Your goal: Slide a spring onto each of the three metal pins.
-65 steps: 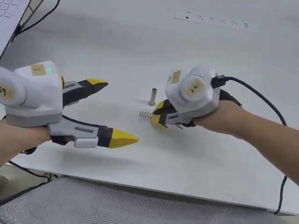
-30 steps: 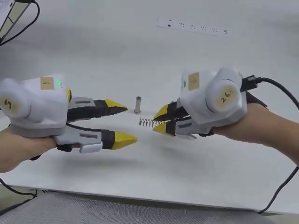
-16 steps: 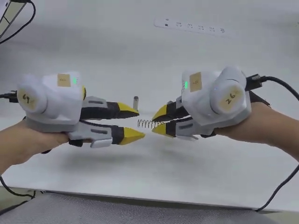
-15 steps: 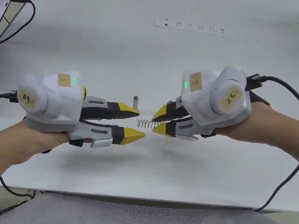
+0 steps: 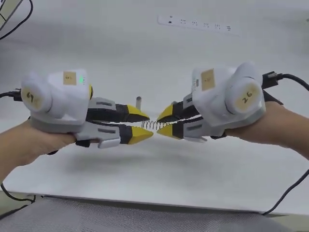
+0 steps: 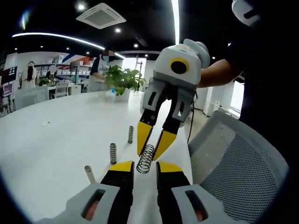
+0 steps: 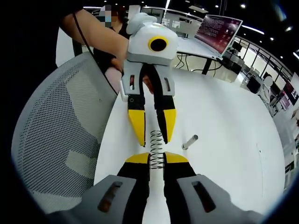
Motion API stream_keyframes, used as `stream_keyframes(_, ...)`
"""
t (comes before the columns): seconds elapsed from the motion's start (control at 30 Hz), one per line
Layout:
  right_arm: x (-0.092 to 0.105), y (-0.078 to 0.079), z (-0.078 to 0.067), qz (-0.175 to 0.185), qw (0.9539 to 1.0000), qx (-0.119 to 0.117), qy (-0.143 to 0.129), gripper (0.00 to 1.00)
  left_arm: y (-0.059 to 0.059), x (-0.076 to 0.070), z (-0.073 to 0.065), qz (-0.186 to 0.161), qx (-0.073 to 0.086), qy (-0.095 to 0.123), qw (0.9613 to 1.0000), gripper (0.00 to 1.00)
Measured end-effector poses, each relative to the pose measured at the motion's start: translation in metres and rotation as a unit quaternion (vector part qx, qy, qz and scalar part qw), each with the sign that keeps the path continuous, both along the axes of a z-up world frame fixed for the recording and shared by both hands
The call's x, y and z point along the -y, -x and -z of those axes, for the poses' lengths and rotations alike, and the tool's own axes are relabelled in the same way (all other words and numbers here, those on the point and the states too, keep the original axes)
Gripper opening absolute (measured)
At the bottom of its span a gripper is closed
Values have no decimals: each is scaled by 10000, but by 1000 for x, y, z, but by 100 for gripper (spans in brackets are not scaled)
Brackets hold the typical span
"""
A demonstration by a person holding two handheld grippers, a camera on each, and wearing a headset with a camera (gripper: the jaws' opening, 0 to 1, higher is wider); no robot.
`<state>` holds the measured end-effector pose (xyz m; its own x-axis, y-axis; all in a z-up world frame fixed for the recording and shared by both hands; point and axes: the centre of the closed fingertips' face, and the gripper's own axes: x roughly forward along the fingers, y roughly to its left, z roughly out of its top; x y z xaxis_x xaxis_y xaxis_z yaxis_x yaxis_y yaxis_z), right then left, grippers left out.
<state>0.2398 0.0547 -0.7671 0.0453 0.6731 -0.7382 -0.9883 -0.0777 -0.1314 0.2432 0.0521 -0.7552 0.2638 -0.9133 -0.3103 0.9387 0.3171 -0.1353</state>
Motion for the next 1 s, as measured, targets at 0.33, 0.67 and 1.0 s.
stream_keyframes(0.33, 0, 2, -3, -27, 10000, -18, -38, 8, 0, 2, -4, -13, -5, 96, 10000, 6)
stream_keyframes(0.67, -1, 4, -8, -52, 9999, -17, -124, 8, 2, 2, -5, 4, 22, 98, 9999, 4)
stream_keyframes(1.0, -1, 5, -10, -55, 9999, -2, -134, 8, 2, 3, -10, -30, 24, 164, 9999, 5)
